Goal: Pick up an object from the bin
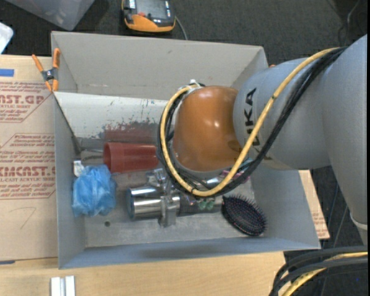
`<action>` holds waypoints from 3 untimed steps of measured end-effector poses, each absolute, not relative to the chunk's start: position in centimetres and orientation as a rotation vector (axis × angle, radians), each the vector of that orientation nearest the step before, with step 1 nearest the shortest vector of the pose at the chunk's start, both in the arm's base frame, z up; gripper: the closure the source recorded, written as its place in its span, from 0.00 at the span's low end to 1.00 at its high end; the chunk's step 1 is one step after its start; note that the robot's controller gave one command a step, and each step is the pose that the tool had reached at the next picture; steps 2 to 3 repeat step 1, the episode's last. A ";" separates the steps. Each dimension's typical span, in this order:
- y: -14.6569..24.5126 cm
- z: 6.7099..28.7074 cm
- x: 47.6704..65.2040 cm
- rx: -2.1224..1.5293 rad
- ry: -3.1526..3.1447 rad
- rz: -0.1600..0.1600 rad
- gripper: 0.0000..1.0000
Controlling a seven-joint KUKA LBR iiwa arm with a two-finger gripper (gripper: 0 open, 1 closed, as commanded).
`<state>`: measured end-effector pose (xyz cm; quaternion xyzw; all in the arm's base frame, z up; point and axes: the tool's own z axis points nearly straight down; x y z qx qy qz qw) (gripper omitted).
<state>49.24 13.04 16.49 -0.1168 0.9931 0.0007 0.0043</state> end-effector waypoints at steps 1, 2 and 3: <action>13.7 25.2 48.8 -0.402 3.121 0.001 1.00; 13.7 25.2 48.8 -0.402 3.121 0.001 1.00; 13.7 25.2 48.8 -0.402 3.121 0.001 1.00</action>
Offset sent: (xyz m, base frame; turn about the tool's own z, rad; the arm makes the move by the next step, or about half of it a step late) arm -0.0126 0.0052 0.0165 -0.0071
